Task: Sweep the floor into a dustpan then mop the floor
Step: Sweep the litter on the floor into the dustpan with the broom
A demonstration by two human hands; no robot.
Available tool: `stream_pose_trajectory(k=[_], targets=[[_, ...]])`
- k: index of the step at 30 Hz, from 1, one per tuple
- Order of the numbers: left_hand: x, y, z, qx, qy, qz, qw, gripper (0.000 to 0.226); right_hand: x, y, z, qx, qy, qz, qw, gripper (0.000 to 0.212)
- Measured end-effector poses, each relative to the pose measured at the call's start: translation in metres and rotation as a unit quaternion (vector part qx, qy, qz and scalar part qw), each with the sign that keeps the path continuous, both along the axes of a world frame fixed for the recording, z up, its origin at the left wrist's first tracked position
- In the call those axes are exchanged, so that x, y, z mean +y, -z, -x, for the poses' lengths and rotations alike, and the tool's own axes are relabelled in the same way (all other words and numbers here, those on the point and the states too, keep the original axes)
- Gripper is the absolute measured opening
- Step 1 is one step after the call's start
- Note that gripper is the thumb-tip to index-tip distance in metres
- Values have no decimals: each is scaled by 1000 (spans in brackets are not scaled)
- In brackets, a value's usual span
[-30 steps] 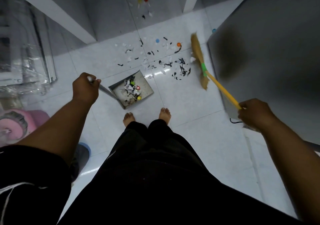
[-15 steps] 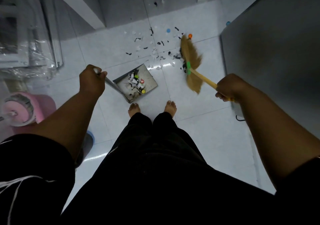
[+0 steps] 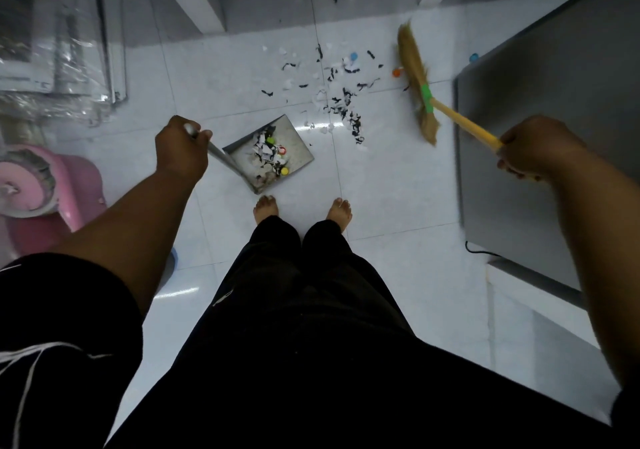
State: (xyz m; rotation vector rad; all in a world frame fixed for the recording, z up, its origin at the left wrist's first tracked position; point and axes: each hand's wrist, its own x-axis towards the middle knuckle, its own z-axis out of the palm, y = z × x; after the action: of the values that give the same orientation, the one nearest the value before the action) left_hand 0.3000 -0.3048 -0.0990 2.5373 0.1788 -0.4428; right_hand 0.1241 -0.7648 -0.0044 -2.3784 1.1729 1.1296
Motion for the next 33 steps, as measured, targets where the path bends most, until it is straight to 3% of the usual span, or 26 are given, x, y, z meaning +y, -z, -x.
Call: stream_pose_trajectory(k=[5, 9, 13, 19, 26, 33], targets=[[2, 16, -7, -18, -13, 10, 1000, 27, -3, 61, -57, 27, -53, 10, 998, 20], [1, 25, -17, -29, -19, 35, 999, 13, 22, 92, -92, 26, -95, -9, 995, 16], [-3, 32, -27, -31, -23, 43, 998, 14, 56, 89, -95, 66, -207, 3, 976, 21], [-5, 35, -37, -30, 9, 25, 999, 24, 61, 58, -52, 72, -288, -11, 955, 26], [1, 31, -45, 0, -9, 47, 999, 22, 34, 12, -5, 24, -280, 35, 959, 30], [11, 30, -45, -4, -10, 19, 1000, 25, 66, 40, -17, 46, -239, 43, 969, 28]])
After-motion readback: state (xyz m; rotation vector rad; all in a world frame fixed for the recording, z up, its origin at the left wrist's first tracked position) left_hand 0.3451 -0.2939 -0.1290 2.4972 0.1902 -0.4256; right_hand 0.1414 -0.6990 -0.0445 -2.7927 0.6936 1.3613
